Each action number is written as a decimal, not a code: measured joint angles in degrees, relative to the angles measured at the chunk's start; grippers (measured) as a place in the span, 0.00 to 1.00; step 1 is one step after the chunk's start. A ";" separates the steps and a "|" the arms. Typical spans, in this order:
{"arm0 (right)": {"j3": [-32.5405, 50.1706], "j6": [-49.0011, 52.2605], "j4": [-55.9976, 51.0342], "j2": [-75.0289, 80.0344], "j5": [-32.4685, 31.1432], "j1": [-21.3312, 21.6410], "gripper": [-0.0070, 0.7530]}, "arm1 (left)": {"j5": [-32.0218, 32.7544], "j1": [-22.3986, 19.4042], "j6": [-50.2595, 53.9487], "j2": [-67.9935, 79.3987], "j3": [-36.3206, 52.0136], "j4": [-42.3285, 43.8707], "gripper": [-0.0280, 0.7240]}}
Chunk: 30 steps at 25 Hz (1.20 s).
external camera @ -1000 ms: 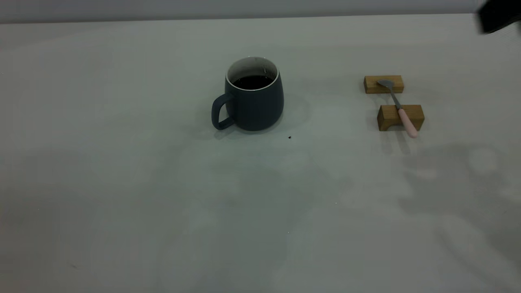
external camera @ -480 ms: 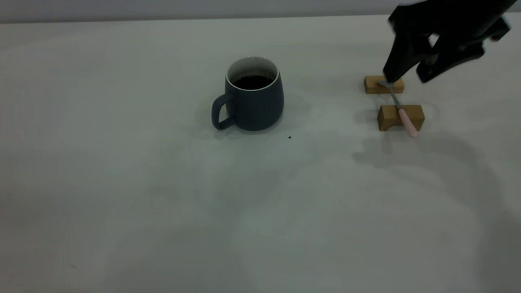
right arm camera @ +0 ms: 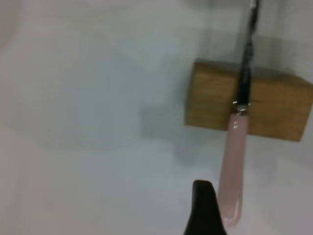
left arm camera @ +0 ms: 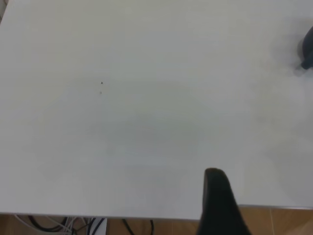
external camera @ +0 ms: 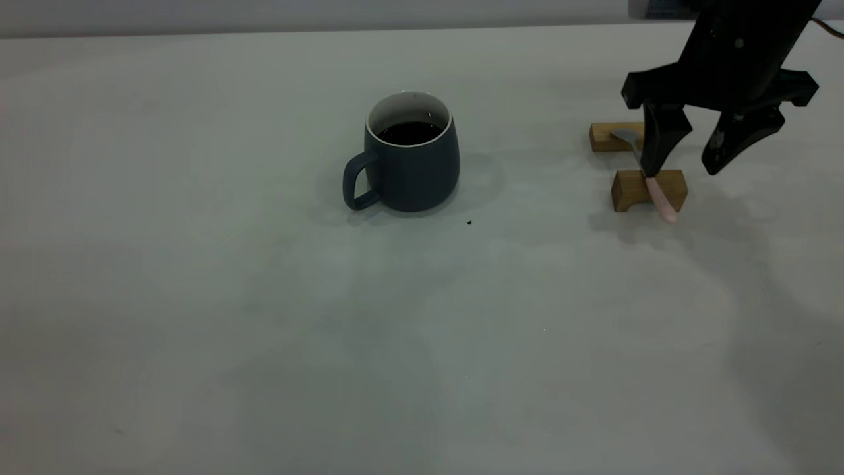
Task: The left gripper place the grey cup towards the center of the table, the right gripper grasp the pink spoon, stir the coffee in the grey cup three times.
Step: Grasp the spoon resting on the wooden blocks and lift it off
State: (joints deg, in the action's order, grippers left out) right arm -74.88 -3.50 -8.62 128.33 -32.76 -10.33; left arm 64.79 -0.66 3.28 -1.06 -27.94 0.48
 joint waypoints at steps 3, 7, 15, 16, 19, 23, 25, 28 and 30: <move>-1.77 0.86 0.29 1.65 -0.60 0.00 0.80 | 0.00 0.00 0.00 0.00 0.00 0.00 0.74; -2.31 0.86 -0.77 3.16 -0.91 0.00 0.79 | 0.00 0.00 0.00 0.00 0.00 0.00 0.74; -2.42 0.36 -2.95 6.17 -1.73 0.00 0.79 | 0.00 0.00 0.00 0.00 0.00 0.00 0.74; -2.48 0.03 -3.13 6.81 -1.73 0.00 0.79 | 0.00 0.00 0.00 0.00 0.00 0.00 0.74; -2.48 -0.61 -3.32 8.43 -0.65 0.00 0.79 | 0.00 0.00 0.00 0.00 0.00 0.00 0.74; -2.48 -0.93 -3.32 8.72 0.52 0.00 0.70 | 0.00 0.00 0.00 0.00 0.00 0.00 0.74; -2.54 -1.05 -3.32 8.71 0.49 0.00 0.56 | 0.00 0.00 0.00 0.00 0.00 0.00 0.74; -2.54 -1.09 -3.37 8.71 -0.03 0.00 0.27 | 0.00 0.00 0.00 0.00 0.00 0.00 0.74; -2.59 -1.09 -3.24 8.59 -0.27 0.00 0.17 | 0.00 0.00 0.00 0.00 0.00 0.00 0.74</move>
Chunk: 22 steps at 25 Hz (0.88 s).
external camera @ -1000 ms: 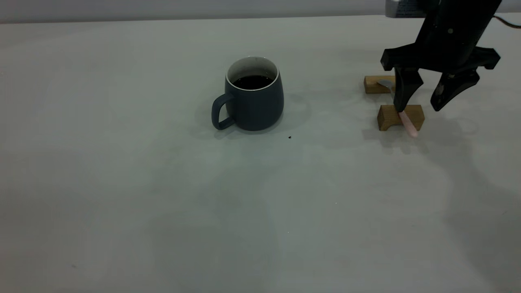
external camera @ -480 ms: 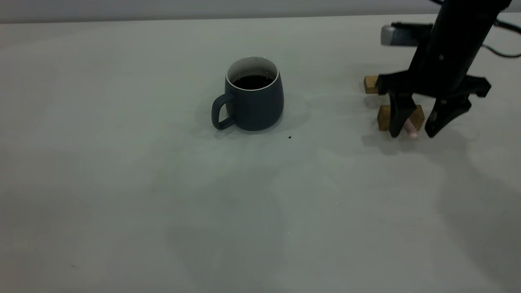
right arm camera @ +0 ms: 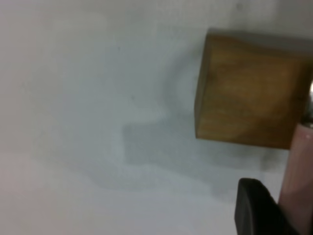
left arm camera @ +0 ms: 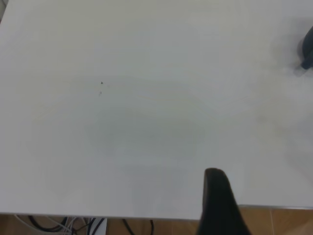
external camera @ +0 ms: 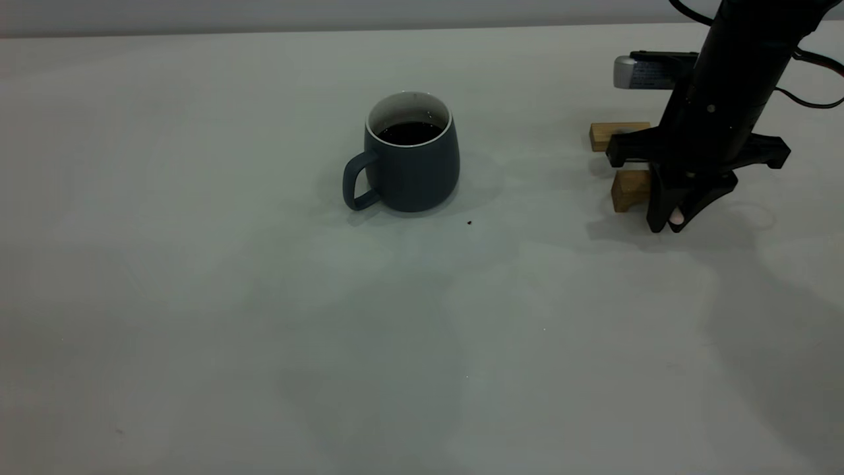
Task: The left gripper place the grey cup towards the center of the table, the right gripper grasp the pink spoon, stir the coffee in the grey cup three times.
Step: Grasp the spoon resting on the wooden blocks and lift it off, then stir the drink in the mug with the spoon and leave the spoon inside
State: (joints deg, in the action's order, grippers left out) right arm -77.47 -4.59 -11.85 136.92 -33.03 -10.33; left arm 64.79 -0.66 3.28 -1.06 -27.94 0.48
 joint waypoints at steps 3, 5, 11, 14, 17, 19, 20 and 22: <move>-0.35 0.00 0.11 -1.37 -1.71 0.00 0.18 | 0.00 0.00 0.00 0.00 0.00 0.00 0.74; -1.05 0.00 -0.19 -3.74 -4.39 0.00 0.18 | 0.00 0.00 0.00 0.00 0.00 0.00 0.74; -5.07 -2.37 -20.08 -10.74 -13.53 -1.81 0.18 | 0.00 0.00 0.00 0.00 0.00 0.00 0.74; -6.90 -6.27 -35.23 -10.33 -17.03 -4.39 0.18 | 0.00 0.00 0.00 0.00 0.00 0.00 0.74; -7.89 -9.33 -49.85 -8.72 -21.03 -6.98 0.18 | 0.00 0.00 0.00 0.00 0.00 0.00 0.74; -8.00 -10.16 -58.52 -7.35 -23.49 -8.38 0.18 | 0.00 0.00 0.00 0.00 0.00 0.00 0.74; -8.00 -10.28 -63.27 -6.78 -24.48 -9.08 0.18 | 0.00 0.00 0.00 0.00 0.00 0.00 0.74; -8.00 -10.22 -71.10 -5.78 -25.24 -9.91 0.18 | 0.00 0.00 0.00 0.00 0.00 0.00 0.74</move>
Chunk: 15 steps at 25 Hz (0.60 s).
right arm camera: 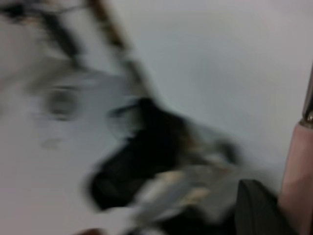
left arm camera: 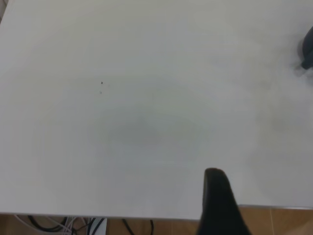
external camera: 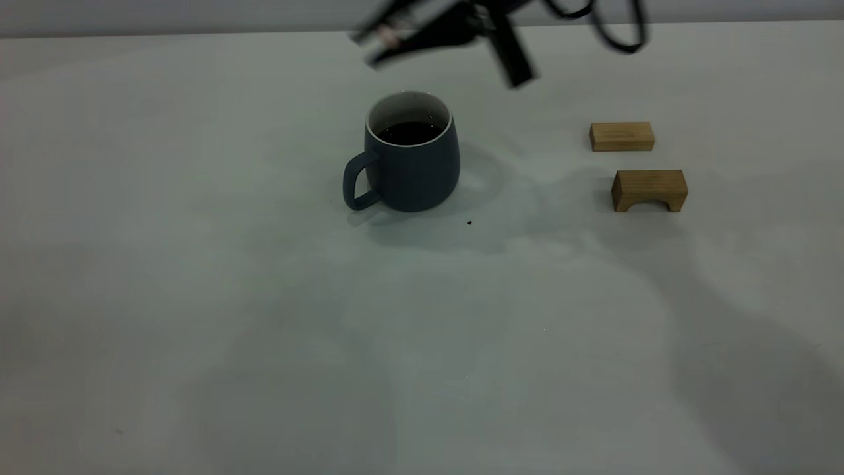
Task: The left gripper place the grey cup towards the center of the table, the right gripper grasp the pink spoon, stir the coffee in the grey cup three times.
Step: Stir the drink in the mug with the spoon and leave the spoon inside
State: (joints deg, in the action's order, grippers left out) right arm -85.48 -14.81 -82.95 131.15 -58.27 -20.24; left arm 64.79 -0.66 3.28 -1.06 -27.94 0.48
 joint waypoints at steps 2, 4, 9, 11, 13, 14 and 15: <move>0.00 1.63 -6.75 0.43 0.05 -0.33 0.18 | 0.00 0.00 0.00 0.00 0.00 0.00 0.74; -0.07 4.68 -12.58 0.69 0.24 -0.39 0.18 | 0.00 0.00 0.00 0.00 0.00 0.00 0.74; -0.09 19.29 -17.11 0.74 1.67 -0.46 0.18 | 0.00 0.00 0.00 0.00 0.00 0.00 0.74; -0.09 26.51 -17.30 0.80 2.02 -0.46 0.18 | 0.00 0.00 0.00 0.00 0.00 0.00 0.74; -0.09 32.08 -17.30 0.80 2.53 -0.46 0.18 | 0.00 0.00 0.00 0.00 0.00 0.00 0.74; -0.14 34.52 -17.37 0.80 2.95 -0.46 0.18 | 0.00 0.00 0.00 0.00 0.00 0.00 0.74; -0.14 36.44 -17.38 0.87 3.48 -0.46 0.18 | 0.00 0.00 0.00 0.00 0.00 0.00 0.74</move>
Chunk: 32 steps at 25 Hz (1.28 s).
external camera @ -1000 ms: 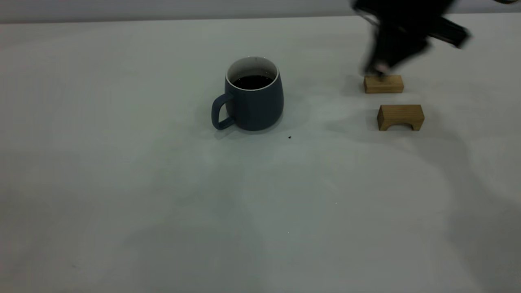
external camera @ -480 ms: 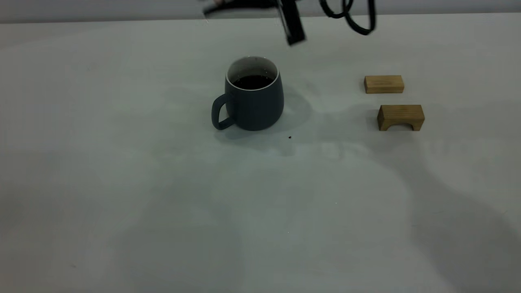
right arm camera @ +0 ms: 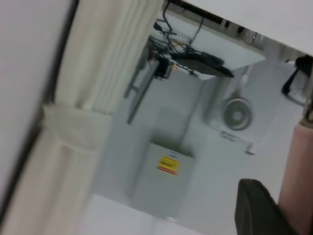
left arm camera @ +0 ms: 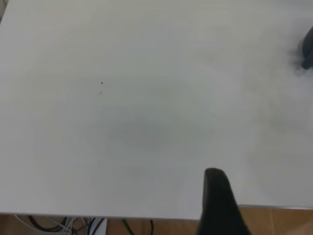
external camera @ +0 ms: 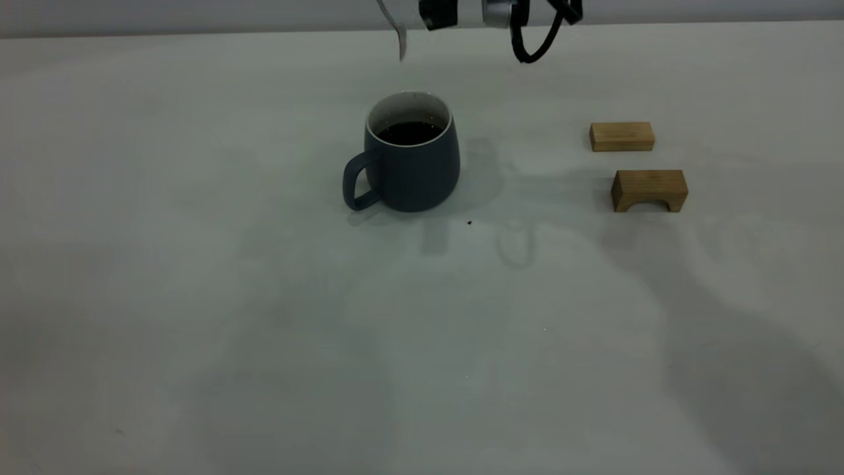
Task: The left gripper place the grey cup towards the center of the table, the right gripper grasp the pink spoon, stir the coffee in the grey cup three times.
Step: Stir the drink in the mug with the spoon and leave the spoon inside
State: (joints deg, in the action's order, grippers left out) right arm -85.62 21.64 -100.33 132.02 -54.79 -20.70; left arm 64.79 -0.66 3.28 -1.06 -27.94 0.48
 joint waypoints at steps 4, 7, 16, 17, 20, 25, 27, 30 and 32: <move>-1.16 3.57 -0.35 2.50 0.02 0.05 0.18 | 0.00 0.00 0.00 0.00 0.00 0.00 0.74; -3.01 3.76 -0.35 6.90 0.08 0.05 0.18 | 0.00 0.00 0.00 0.00 0.00 0.00 0.74; -4.29 3.91 -0.16 12.90 2.93 1.28 0.18 | 0.00 0.00 0.00 0.00 0.00 0.00 0.74; -4.41 3.98 -0.22 12.90 3.04 1.28 0.18 | 0.00 0.00 0.00 0.00 0.00 0.00 0.74; -4.74 4.37 -0.43 13.38 1.66 1.05 0.18 | 0.00 0.00 0.00 0.00 0.00 0.00 0.74; -8.84 5.74 -0.29 17.14 -4.70 0.66 0.18 | 0.00 0.00 0.00 0.00 0.00 0.00 0.74; -11.45 5.78 -0.29 18.43 -5.94 0.66 0.18 | 0.00 0.00 0.00 0.00 0.00 0.00 0.74; -13.96 5.78 -0.34 18.99 -4.89 0.66 0.18 | 0.00 0.00 0.00 0.00 0.00 0.00 0.74; -14.23 5.73 -0.46 18.99 -3.50 0.72 0.18 | 0.00 0.00 0.00 0.00 0.00 0.00 0.74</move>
State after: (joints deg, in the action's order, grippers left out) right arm -99.85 27.36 -100.79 151.01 -58.29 -19.98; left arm 64.79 -0.66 3.28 -1.06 -27.94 0.48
